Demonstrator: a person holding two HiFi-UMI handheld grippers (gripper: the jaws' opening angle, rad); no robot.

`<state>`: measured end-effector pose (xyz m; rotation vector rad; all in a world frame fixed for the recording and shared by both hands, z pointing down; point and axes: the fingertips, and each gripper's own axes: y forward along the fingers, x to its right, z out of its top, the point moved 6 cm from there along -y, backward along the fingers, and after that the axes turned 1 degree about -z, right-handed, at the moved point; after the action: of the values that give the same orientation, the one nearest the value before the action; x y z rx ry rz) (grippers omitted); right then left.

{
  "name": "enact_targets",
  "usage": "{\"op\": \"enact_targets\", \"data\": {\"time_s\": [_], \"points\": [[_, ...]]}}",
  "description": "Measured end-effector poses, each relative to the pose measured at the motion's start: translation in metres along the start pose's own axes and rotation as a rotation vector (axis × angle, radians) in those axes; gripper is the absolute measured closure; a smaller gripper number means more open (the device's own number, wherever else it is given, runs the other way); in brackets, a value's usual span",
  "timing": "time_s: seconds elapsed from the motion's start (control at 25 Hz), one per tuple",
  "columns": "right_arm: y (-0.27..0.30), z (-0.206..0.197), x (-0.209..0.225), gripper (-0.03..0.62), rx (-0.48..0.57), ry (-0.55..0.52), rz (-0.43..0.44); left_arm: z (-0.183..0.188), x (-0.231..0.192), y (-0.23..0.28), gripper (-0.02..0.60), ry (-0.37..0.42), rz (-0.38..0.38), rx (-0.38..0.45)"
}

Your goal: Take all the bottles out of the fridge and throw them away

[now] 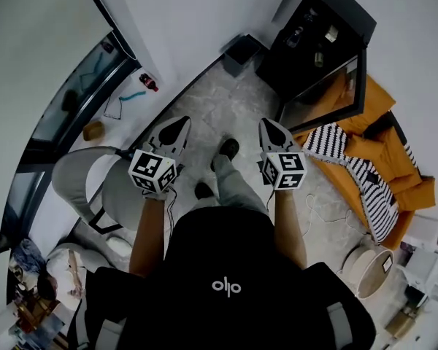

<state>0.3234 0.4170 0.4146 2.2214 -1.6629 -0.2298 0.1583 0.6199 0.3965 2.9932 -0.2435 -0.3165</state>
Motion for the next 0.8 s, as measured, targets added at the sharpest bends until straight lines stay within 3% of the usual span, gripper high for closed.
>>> {"op": "enact_targets", "data": {"time_s": [0.32,0.8], "points": [[0.041,0.014,0.060,0.592,0.058,0.077,-0.094,0.019,-0.017,0.086,0.577,0.063,-0.105,-0.030],[0.107,0.083,0.207,0.592,0.114,0.107,-0.229,0.069,-0.035,0.292,0.577,0.131,-0.278,-0.054]]}}
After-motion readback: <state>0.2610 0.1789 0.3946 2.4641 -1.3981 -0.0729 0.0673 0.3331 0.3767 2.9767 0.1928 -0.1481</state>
